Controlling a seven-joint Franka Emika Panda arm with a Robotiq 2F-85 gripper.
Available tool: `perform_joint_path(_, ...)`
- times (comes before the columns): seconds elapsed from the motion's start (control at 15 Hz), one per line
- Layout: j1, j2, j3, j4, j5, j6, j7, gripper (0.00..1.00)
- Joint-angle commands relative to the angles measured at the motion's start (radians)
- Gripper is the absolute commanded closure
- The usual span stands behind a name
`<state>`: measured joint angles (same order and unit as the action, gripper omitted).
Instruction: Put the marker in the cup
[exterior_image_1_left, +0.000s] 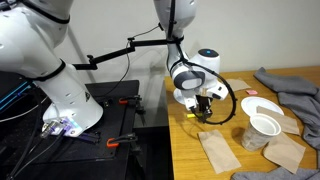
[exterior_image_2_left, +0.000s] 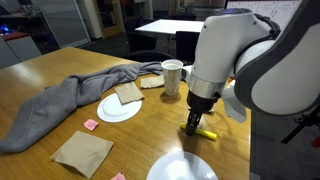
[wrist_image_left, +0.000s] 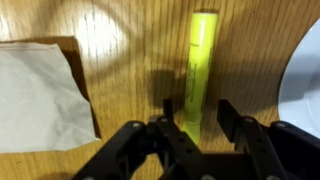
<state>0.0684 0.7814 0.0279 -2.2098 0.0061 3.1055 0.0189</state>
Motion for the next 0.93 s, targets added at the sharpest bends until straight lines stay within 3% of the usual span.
perform_joint_path(0.0, 0.011, 0.014, -0.013, 0.012, -0.011, 0.025, -0.008, 0.8)
perform_joint_path(0.2, 0.004, 0.002, -0.003, 0.005, -0.011, 0.014, -0.01, 0.99)
perform_joint_path(0.53, -0.036, -0.081, 0.042, -0.011, -0.008, -0.077, -0.03, 0.95)
perform_joint_path(0.87, -0.047, -0.2, 0.054, 0.036, 0.007, -0.305, -0.027, 0.95)
